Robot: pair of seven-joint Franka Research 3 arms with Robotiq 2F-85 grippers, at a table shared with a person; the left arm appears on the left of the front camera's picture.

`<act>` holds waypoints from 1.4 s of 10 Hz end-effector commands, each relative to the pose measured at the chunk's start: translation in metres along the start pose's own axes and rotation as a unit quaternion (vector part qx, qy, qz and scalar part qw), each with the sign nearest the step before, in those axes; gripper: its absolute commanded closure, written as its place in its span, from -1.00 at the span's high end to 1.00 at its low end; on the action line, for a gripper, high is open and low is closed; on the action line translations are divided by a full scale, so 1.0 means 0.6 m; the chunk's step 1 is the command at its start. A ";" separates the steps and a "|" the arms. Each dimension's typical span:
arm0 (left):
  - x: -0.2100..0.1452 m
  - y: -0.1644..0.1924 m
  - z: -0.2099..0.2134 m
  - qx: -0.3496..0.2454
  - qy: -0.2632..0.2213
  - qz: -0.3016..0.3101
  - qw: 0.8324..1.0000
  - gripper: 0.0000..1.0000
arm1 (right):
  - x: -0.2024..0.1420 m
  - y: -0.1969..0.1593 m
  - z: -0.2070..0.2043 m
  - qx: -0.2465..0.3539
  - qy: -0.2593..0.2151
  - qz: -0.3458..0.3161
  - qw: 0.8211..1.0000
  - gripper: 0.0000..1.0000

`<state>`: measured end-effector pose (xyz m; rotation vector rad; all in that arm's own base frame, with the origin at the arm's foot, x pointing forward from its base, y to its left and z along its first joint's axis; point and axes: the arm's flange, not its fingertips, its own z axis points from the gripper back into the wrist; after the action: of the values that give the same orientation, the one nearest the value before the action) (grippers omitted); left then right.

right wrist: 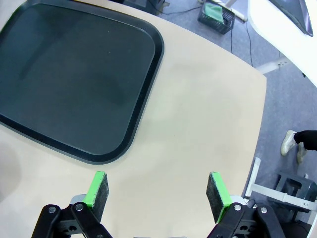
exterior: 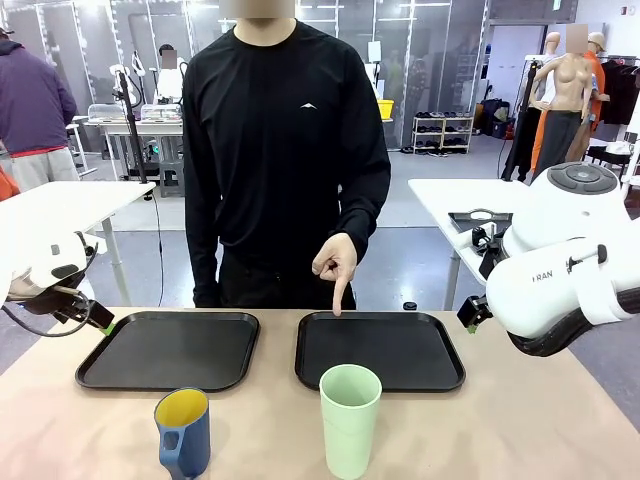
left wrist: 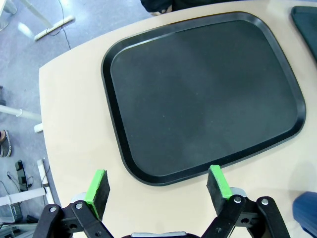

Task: Sort and store the cups by type.
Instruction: Pick up the Reusable plastic cup.

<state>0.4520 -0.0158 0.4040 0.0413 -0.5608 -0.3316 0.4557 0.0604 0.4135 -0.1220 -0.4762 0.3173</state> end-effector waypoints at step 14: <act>-0.001 0.004 -0.001 0.002 0.001 -0.005 1.000 1.00 | -0.067 -0.049 -0.012 -0.006 0.004 0.244 0.970 1.00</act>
<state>0.4519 -0.0158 0.4038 0.0416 -0.5603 -0.3316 0.4336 0.0145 0.3933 -0.2490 -0.4238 0.8452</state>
